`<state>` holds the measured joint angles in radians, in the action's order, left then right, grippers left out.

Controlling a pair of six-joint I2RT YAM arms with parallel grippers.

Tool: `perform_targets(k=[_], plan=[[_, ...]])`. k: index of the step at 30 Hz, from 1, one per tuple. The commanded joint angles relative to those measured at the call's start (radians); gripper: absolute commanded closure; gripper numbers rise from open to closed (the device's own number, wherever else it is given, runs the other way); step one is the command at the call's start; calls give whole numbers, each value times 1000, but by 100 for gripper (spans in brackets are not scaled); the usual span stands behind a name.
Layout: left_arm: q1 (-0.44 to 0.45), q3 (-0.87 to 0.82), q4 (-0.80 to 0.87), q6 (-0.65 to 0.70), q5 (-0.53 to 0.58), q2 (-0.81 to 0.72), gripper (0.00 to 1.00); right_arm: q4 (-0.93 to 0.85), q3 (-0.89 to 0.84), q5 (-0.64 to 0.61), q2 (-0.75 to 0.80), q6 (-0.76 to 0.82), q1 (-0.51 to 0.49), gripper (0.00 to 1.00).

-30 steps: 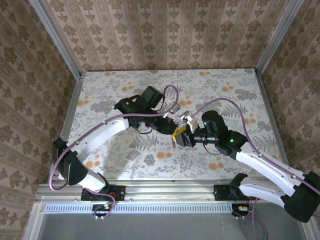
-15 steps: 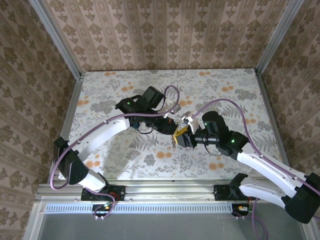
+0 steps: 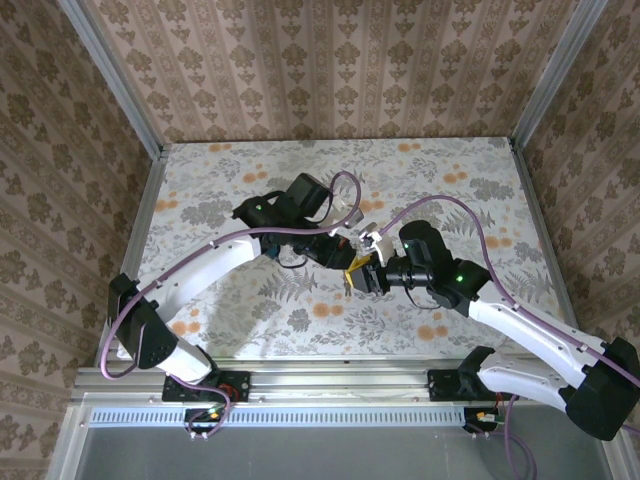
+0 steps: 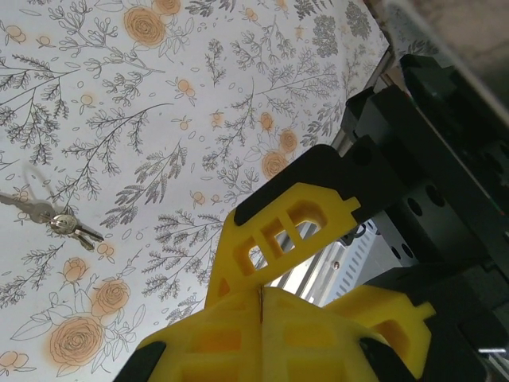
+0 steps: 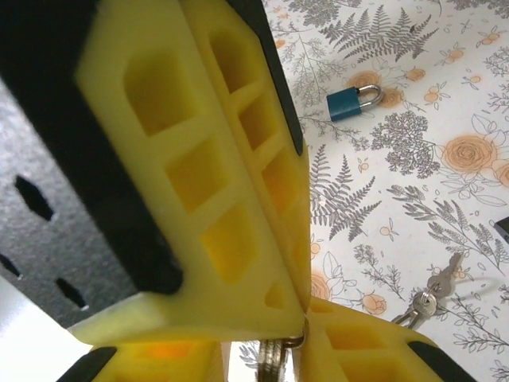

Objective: Unlock with the key

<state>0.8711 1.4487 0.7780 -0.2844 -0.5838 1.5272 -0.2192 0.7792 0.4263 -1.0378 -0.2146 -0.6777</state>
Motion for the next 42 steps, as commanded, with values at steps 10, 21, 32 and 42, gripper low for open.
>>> perform_targets(k=[10, 21, 32, 42], plan=[[15, 10, -5, -1, 1, 3, 100, -5, -11, -48, 108, 9, -3, 52], [16, 17, -5, -2, -7, 2, 100, -12, -14, -2, 106, 23, -3, 54], [18, 4, -17, -6, -22, 2, 100, 6, 18, 49, 62, 25, -3, 53], [16, 3, 14, 15, 1, 0, 100, -71, 5, 19, 121, 59, 0, 64]])
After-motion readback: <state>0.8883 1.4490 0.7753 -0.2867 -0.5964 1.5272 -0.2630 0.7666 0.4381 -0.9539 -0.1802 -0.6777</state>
